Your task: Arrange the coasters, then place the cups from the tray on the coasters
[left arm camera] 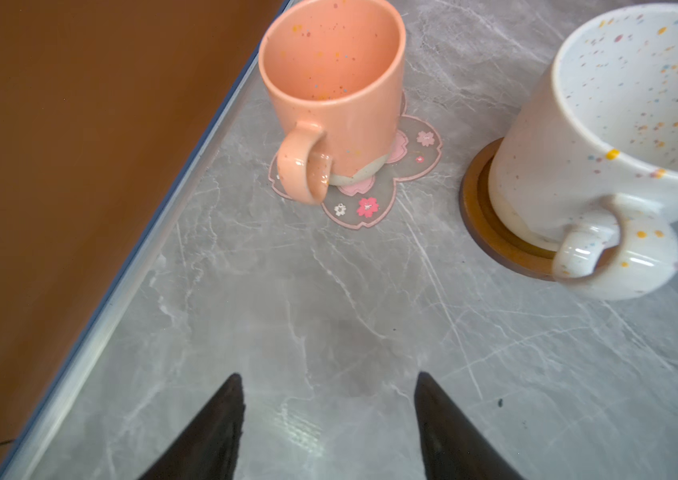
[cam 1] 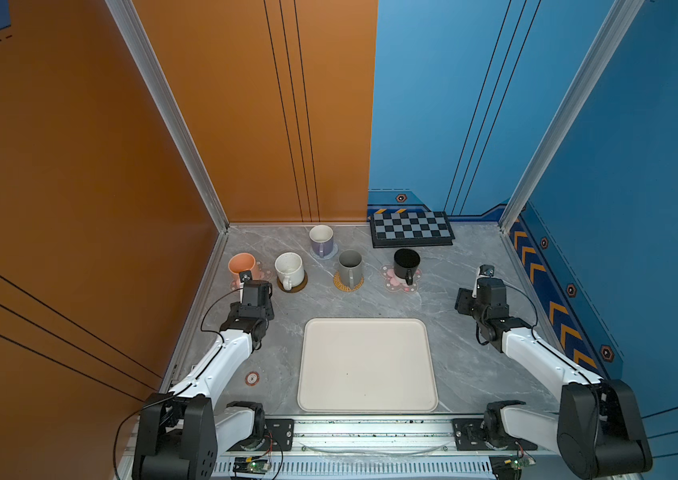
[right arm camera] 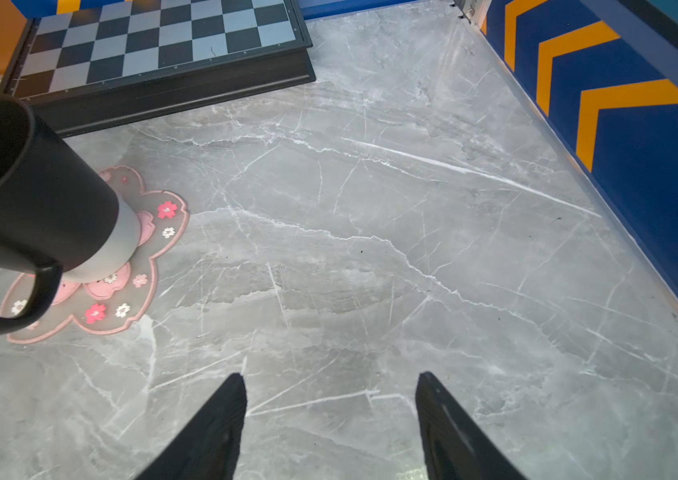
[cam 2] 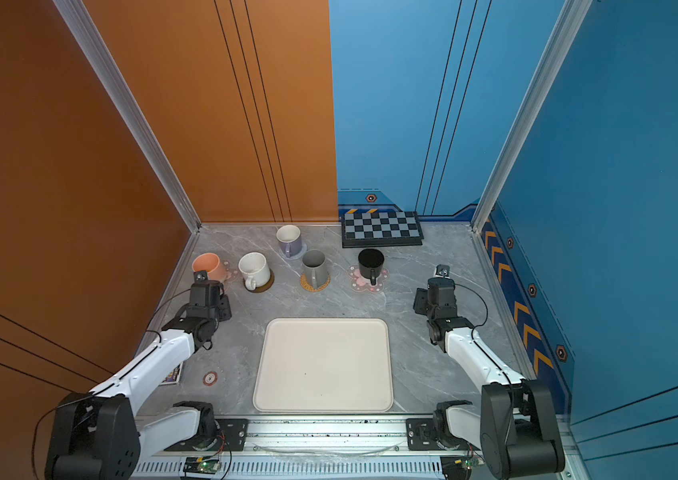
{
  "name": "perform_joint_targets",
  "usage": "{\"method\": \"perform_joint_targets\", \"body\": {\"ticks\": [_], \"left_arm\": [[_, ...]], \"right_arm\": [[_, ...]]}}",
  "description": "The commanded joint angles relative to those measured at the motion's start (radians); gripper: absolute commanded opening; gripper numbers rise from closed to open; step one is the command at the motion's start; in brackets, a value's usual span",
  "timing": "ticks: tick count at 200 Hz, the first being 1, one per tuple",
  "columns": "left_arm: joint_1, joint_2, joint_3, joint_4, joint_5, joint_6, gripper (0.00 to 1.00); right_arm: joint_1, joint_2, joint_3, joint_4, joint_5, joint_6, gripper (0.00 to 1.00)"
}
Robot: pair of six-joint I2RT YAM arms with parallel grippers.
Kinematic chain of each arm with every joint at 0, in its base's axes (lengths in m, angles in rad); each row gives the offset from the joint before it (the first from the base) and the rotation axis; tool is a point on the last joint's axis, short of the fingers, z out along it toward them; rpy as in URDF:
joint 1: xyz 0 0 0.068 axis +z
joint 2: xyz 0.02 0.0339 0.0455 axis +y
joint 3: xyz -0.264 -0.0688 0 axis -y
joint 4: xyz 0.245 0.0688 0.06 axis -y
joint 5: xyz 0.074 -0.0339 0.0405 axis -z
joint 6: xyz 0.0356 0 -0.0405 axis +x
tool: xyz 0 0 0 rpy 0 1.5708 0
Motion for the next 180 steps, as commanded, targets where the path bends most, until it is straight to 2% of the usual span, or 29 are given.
{"method": "perform_joint_targets", "body": {"ticks": [1, 36, 73, 108, 138, 161, 180], "left_arm": [[-0.015, -0.048, -0.1, 0.294, -0.073, 0.065, 0.69], [-0.017, -0.046, -0.233, 0.557, -0.062, 0.129, 0.7], [-0.035, 0.025, -0.268, 0.691, -0.015, 0.195, 0.7], [-0.039, 0.097, -0.286, 0.837, 0.019, 0.233, 0.7], [-0.041, 0.137, -0.271, 0.869, 0.028, 0.238, 0.7], [-0.04, 0.167, -0.272, 0.921, 0.078, 0.235, 0.7], [-0.05, 0.183, -0.265, 0.934, 0.111, 0.252, 0.71]], "right_arm": [[0.003, 0.022, -0.047, 0.188, 0.054, -0.072, 0.69], [-0.006, 0.06, -0.203, 0.577, 0.07, -0.104, 0.79], [-0.017, 0.139, -0.175, 0.604, 0.049, -0.14, 0.79], [-0.038, 0.246, -0.177, 0.731, 0.013, -0.159, 0.8], [-0.038, 0.281, -0.224, 0.847, -0.003, -0.162, 0.8], [-0.037, 0.328, -0.251, 0.95, -0.036, -0.176, 0.82], [-0.038, 0.313, -0.249, 0.917, -0.054, -0.183, 0.82]]}}
